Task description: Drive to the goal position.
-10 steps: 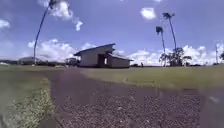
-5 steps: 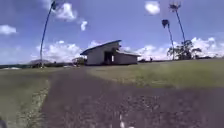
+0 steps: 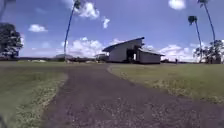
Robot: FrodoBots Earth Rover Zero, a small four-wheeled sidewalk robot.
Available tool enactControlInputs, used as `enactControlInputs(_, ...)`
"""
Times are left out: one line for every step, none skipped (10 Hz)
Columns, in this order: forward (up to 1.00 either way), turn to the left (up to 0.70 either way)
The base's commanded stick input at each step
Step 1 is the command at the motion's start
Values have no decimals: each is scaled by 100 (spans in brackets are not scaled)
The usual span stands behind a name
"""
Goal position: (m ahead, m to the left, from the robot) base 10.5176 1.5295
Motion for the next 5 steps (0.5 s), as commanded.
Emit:
enactControlInputs(100,40)
enactControlInputs(100,40)
enactControlInputs(100,40)
enactControlInputs(100,27)
enactControlInputs(100,0)
